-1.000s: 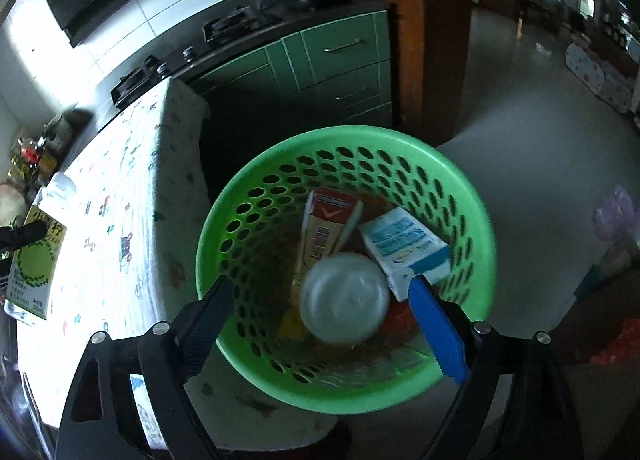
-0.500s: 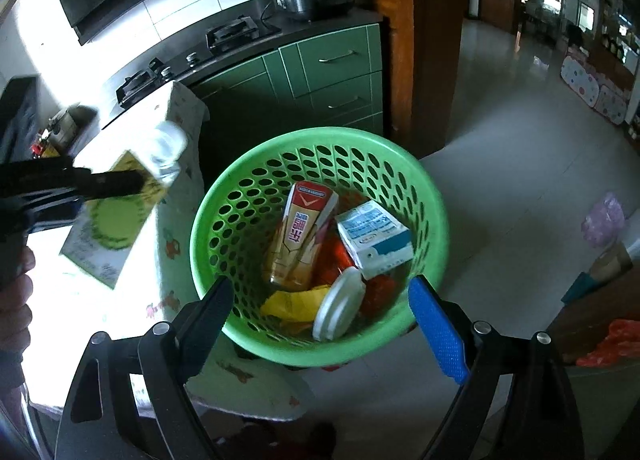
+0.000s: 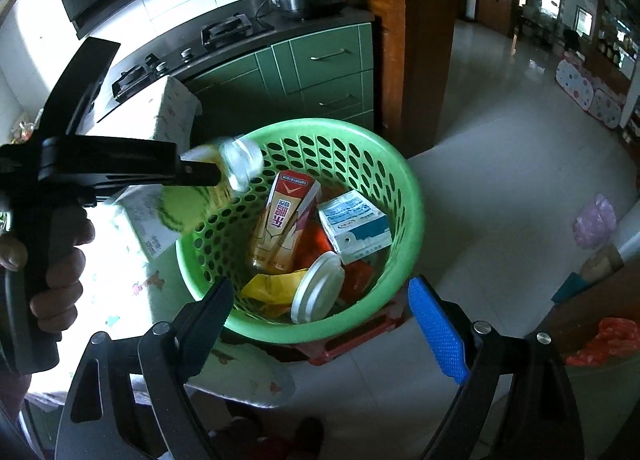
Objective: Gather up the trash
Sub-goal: 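Release the lid into the basket with the right tool while the left tool drops the bottle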
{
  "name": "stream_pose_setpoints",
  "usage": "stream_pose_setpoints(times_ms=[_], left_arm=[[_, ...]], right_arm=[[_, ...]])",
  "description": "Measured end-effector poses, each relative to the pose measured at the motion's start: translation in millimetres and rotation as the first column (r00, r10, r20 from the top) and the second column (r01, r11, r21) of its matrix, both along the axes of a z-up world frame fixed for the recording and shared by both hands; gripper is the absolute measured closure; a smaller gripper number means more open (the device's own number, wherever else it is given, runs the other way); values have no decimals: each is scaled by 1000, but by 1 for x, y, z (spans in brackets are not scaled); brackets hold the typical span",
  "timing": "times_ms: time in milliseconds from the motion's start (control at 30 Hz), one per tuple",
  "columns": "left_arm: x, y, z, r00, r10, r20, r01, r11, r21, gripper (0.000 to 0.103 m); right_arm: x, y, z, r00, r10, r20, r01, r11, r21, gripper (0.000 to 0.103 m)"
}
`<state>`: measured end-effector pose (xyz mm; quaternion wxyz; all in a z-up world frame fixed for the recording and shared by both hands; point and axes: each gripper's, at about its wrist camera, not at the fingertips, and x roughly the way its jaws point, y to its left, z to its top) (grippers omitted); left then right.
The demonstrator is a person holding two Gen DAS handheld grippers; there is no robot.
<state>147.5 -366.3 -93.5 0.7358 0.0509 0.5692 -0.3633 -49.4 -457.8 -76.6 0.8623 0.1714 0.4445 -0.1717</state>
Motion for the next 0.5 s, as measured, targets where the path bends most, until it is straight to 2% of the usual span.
stream_pose_setpoints(times_ms=[67, 300, 500], left_arm=[[-2, 1, 1, 1000, -5, 19, 5, 1000, 1, 35], [-6, 26, 12, 998, 6, 63, -5, 1000, -10, 32], [-8, 63, 28, 991, 42, 123, -41, 999, -18, 30]], right_arm=[[-1, 0, -1, 1000, -1, 1, 1, 1000, 2, 17], [0, 8, -2, 1000, 15, 7, -15, 1000, 13, 17], [3, 24, 6, 999, 37, 33, -38, 999, 15, 17]])
